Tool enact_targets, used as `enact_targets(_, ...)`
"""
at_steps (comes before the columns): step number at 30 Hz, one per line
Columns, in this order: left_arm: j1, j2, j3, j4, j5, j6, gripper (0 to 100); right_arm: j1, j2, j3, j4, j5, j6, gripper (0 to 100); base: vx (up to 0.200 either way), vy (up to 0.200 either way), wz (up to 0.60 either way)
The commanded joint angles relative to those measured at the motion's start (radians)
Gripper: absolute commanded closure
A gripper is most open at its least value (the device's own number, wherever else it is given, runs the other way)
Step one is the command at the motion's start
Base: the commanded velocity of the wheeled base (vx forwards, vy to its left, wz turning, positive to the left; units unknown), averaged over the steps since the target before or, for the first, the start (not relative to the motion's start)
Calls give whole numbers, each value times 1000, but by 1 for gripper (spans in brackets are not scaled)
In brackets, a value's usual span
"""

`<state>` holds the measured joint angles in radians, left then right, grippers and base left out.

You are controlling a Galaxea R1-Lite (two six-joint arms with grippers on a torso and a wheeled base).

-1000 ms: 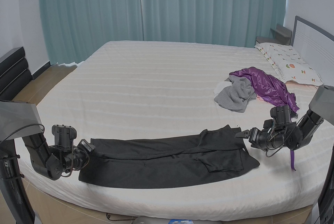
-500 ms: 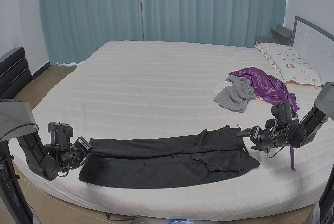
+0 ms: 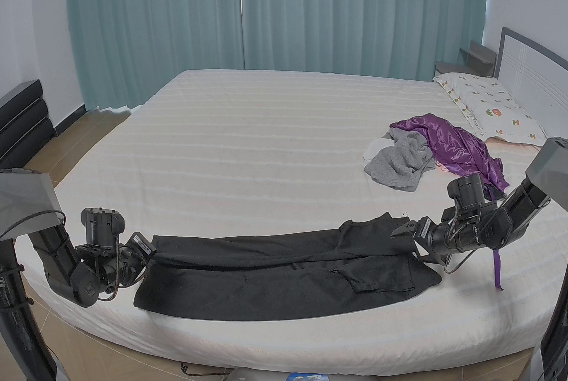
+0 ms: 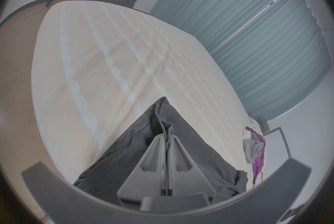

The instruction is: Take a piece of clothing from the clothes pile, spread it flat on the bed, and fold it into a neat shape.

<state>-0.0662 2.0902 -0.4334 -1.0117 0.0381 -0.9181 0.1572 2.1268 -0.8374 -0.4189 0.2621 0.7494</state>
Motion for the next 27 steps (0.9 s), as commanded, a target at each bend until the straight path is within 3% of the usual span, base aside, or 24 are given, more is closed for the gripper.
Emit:
enact_targets(1, 0, 8, -1, -5, 0, -1, 100, 16, 73, -49, 2, -60, 4, 0, 0, 0, 0)
enact_targets(8, 0, 8, 1, -5, 0, -1, 100, 13, 101, -78, -1, -87, 7, 0, 0, 0, 0)
enact_targets(9, 0, 8, 1, -5, 0, -1, 100, 13, 101, -78, -6, -87, 10, 100, 0, 0, 0)
enact_targets(27, 0, 2, 1, -5, 0, -1, 100, 10, 67, -74, -8, -90, 42, 100, 0, 0, 0)
